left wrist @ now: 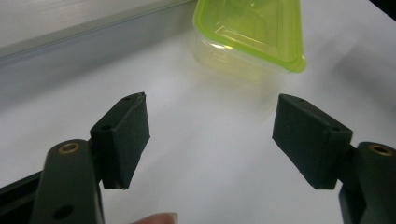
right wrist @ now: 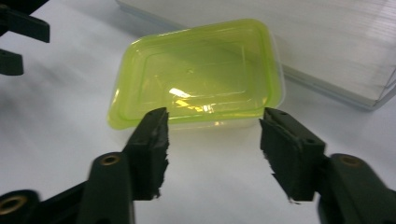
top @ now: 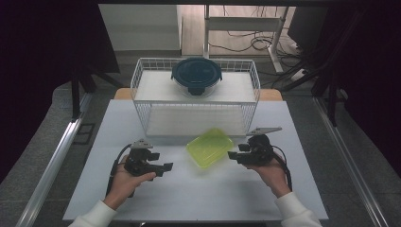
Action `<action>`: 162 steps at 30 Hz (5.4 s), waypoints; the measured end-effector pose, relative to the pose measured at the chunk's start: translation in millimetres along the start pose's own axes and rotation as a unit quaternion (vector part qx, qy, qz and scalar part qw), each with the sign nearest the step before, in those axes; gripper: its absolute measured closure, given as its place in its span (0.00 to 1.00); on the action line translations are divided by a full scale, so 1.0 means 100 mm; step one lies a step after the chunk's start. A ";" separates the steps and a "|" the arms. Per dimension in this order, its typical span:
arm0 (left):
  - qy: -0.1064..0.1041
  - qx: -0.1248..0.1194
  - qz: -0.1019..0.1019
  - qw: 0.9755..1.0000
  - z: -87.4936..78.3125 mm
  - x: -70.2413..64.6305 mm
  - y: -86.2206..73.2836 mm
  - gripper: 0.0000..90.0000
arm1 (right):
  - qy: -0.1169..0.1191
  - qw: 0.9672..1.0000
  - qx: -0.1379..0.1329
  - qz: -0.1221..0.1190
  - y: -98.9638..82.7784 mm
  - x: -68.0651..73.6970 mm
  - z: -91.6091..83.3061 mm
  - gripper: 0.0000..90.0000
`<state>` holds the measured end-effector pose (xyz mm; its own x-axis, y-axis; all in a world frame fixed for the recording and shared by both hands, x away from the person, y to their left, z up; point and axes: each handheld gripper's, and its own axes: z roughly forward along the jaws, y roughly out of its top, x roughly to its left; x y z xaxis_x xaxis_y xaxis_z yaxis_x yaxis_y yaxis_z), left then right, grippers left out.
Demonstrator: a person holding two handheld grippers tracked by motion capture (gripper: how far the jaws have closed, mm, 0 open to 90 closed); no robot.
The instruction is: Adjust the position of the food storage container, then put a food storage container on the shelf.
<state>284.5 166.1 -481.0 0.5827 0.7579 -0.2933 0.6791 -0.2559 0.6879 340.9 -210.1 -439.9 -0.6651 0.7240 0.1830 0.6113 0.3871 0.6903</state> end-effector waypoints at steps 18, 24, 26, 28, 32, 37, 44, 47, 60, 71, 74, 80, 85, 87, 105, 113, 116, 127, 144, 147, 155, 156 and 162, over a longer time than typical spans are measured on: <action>-0.014 0.022 -0.004 1.000 0.05 0.01 -0.05 0.30 | -0.124 0.984 0.081 -0.103 0.53 -0.27 0.71 0.98; -0.015 0.028 -0.002 0.999 0.07 0.02 -0.05 0.30 | -0.142 0.978 0.100 -0.114 0.51 -0.32 0.85 0.98; -0.014 0.030 -0.002 0.999 0.07 0.02 -0.05 0.30 | -0.147 0.976 0.105 -0.120 0.51 -0.32 0.89 0.98; -0.016 0.032 -0.002 0.999 0.07 0.01 -0.05 0.30 | -0.153 0.974 0.111 -0.128 0.50 -0.32 0.94 0.98; -0.016 0.036 -0.002 0.999 0.07 0.02 -0.05 0.30 | -0.155 0.970 0.121 -0.143 0.50 -0.32 1.00 0.99; -0.016 0.035 -0.009 0.999 0.05 0.06 -0.05 0.30 | -0.134 0.970 0.131 -0.156 0.48 -0.27 1.00 0.99; -0.018 0.015 -0.040 0.999 -0.04 0.18 -0.04 0.30 | -0.108 0.969 0.129 -0.180 0.41 -0.08 0.98 0.99; -0.012 0.007 -0.049 0.999 -0.07 0.22 -0.04 0.30 | -0.097 0.970 0.129 -0.184 0.36 0.03 0.97 0.99; 0.005 -0.001 -0.061 0.998 -0.11 0.30 -0.04 0.30 | -0.065 0.973 0.118 -0.187 0.18 0.30 0.92 0.99; 0.008 -0.003 -0.066 0.998 -0.12 0.34 -0.05 0.30 | -0.039 0.972 0.119 -0.200 0.12 0.46 0.91 0.99; 0.008 -0.005 -0.067 0.998 -0.13 0.35 -0.05 0.30 | -0.032 0.971 0.120 -0.202 0.10 0.51 0.92 0.99; 0.011 -0.010 -0.068 0.998 -0.16 0.36 -0.05 0.30 | -0.025 0.971 0.118 -0.208 0.06 0.55 0.91 0.99; 0.015 -0.013 -0.071 0.997 -0.18 0.37 -0.06 0.30 | -0.031 0.977 0.103 -0.185 0.07 0.48 0.83 0.99; 0.016 -0.014 -0.071 0.997 -0.18 0.38 -0.06 0.30 | -0.027 0.982 0.090 -0.166 0.07 0.42 0.77 0.99; 0.013 -0.018 -0.075 0.997 -0.18 0.36 -0.06 0.29 | 0.053 0.998 0.011 0.037 -0.07 0.22 0.41 0.35; 0.010 -0.017 -0.075 0.997 -0.17 0.36 -0.06 0.28 | 0.087 0.995 0.002 0.050 -0.07 0.23 0.42 0.27; 0.009 -0.017 -0.076 0.997 -0.17 0.36 -0.06 0.28 | 0.088 0.995 0.000 0.050 -0.06 0.24 0.42 0.27; 0.005 -0.022 -0.082 0.996 -0.18 0.35 -0.06 0.27 | 0.097 0.993 -0.007 0.073 -0.04 0.23 0.44 0.26; -0.018 -0.023 -0.114 0.993 -0.13 0.43 -0.04 0.25 | 0.114 0.989 -0.007 0.095 0.02 0.28 0.56 0.32; -0.027 -0.019 -0.126 0.991 -0.10 0.47 -0.04 0.25 | 0.115 0.988 0.000 0.103 0.01 0.28 0.62 0.32; -0.058 -0.006 -0.156 0.986 0.03 0.52 -0.03 0.26 | 0.119 0.986 0.013 0.117 0.00 0.28 0.73 0.35; -0.061 -0.004 -0.160 0.985 0.05 0.52 -0.03 0.27 | 0.120 0.985 0.014 0.121 0.00 0.28 0.74 0.35; -0.077 0.006 -0.177 0.981 0.11 0.53 -0.04 0.29 | 0.127 0.983 0.027 0.127 -0.03 0.30 0.83 0.40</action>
<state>317.9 200.8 -507.1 0.3695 0.7011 -0.6099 0.8554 -0.0003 0.5179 355.1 -141.7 -494.5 -0.5696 0.6383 0.5177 0.7885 0.2468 0.5633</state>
